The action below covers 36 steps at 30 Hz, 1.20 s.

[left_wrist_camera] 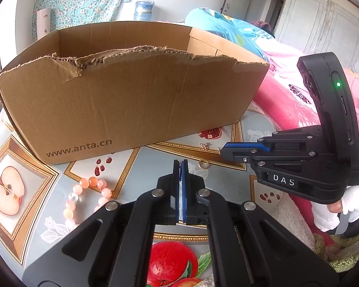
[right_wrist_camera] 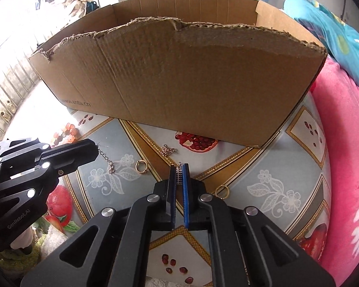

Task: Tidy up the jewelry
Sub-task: 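Close the right gripper on a silver charm while the left gripper holds its charm, then carry both charms over the box and open both grippers to drop them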

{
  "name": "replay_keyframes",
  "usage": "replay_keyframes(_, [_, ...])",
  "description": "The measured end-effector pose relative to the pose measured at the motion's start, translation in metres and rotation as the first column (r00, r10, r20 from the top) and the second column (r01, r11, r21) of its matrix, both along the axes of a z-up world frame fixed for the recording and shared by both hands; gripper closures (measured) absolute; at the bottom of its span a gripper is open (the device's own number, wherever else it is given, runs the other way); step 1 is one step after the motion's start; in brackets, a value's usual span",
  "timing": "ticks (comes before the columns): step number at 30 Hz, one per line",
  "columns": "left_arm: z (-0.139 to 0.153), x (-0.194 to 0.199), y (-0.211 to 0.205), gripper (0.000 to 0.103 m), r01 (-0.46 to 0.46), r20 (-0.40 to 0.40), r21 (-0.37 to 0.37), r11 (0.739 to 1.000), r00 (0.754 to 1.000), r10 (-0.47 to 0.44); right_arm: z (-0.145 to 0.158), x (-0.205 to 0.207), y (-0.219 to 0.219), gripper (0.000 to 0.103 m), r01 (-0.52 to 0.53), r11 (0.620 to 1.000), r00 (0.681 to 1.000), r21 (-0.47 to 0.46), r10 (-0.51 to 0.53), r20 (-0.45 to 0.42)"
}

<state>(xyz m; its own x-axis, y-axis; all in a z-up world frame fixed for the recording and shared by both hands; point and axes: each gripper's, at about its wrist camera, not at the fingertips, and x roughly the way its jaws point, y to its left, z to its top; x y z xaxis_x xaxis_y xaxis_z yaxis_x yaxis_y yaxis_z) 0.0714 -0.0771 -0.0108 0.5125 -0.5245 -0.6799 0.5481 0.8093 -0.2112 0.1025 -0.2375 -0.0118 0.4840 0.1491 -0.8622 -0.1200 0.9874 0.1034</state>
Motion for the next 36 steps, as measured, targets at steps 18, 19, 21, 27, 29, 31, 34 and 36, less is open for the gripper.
replay_keyframes(18, [0.039,-0.015,0.018,0.102,0.002,0.098,-0.076,0.997,0.995,0.005,0.053,-0.027,-0.02,0.098,-0.006,0.993,0.991,0.116,-0.01,0.132])
replay_keyframes(19, [0.047,-0.016,0.02,0.102,0.007,0.114,-0.091,0.996,0.993,0.003,0.062,-0.028,-0.021,0.098,-0.013,0.991,0.988,0.13,-0.007,0.151])
replay_keyframes(21, [0.065,-0.016,0.025,0.102,0.021,0.145,-0.126,0.992,0.989,-0.003,0.079,-0.028,-0.021,0.098,-0.03,0.988,0.981,0.15,0.0,0.196])
replay_keyframes(27, [0.108,0.007,0.022,0.102,0.056,0.22,-0.139,0.989,0.975,-0.024,0.129,-0.009,-0.027,0.098,-0.093,0.978,0.949,0.185,0.031,0.313])
replay_keyframes(29, [0.112,0.028,0.016,0.102,0.053,0.187,-0.131,0.99,0.982,-0.028,0.136,0.008,-0.031,0.098,-0.103,0.976,0.949,0.19,0.04,0.313])
replay_keyframes(31, [0.112,0.053,0.01,0.102,0.042,0.131,-0.119,0.992,0.991,-0.027,0.134,0.029,-0.035,0.098,-0.11,0.974,0.958,0.197,0.052,0.281])
replay_keyframes(34, [0.105,0.089,0.0,0.102,0.048,0.033,-0.12,0.992,0.998,-0.045,0.125,0.062,-0.039,0.098,-0.108,0.971,0.976,0.212,0.064,0.207])
replay_keyframes(36, [0.096,0.11,-0.01,0.102,0.043,-0.032,-0.098,0.994,0.998,-0.046,0.116,0.081,-0.044,0.098,-0.101,0.97,0.985,0.22,0.066,0.161])
